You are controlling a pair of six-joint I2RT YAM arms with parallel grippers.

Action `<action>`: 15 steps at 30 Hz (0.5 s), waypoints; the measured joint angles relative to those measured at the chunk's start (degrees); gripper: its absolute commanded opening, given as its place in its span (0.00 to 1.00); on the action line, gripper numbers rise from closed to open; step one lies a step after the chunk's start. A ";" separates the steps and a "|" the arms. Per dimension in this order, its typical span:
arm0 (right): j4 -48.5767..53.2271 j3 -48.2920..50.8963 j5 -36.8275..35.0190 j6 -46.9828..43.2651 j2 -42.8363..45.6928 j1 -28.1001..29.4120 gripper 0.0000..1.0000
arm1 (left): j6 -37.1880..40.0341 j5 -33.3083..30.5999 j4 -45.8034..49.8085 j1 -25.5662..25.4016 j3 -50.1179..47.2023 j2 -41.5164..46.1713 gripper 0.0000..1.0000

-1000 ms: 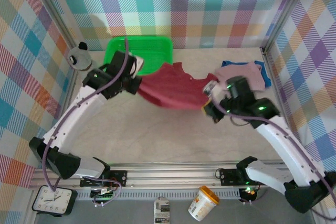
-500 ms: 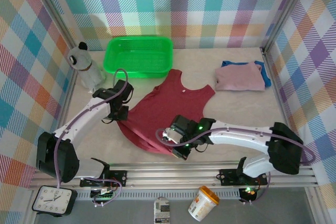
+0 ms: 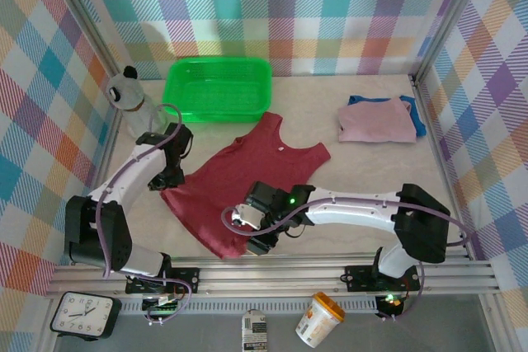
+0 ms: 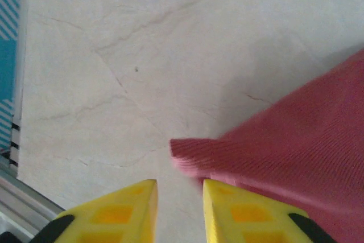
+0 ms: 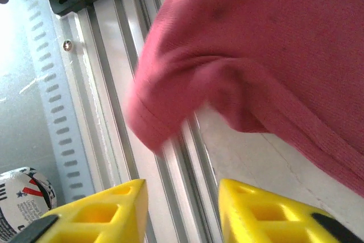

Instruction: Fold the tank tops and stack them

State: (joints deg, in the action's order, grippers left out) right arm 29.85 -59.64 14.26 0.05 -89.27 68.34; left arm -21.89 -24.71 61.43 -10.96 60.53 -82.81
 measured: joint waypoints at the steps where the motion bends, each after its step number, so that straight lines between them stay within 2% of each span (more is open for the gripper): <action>1: 0.26 0.07 -0.33 0.02 0.96 -0.42 0.45 | 0.00 -0.42 0.09 0.37 0.02 -0.72 0.39; 4: 0.57 1.84 -1.36 1.29 6.32 -4.35 0.51 | 0.00 -0.26 0.20 0.57 0.07 -1.75 0.44; 6: 0.72 4.04 -2.56 2.97 10.78 -9.25 0.55 | 0.04 1.49 0.15 0.57 0.09 -1.16 0.46; 9: 1.20 7.89 -4.72 6.21 16.83 -18.95 0.59 | -0.48 7.72 -0.04 0.42 -0.20 2.78 0.48; 12: 1.22 10.93 -6.82 9.62 19.45 -28.57 0.58 | -3.10 14.73 -0.52 -2.16 -2.32 9.51 0.49; 15: 0.66 13.07 -6.93 12.55 19.21 -34.53 0.57 | -7.32 20.20 -2.10 -8.41 -6.25 14.40 0.49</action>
State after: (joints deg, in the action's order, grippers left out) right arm 30.50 -46.57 7.33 12.60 -70.06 33.80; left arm -29.21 -4.51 59.33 -19.38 54.28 -68.40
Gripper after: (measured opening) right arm 0.578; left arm 0.491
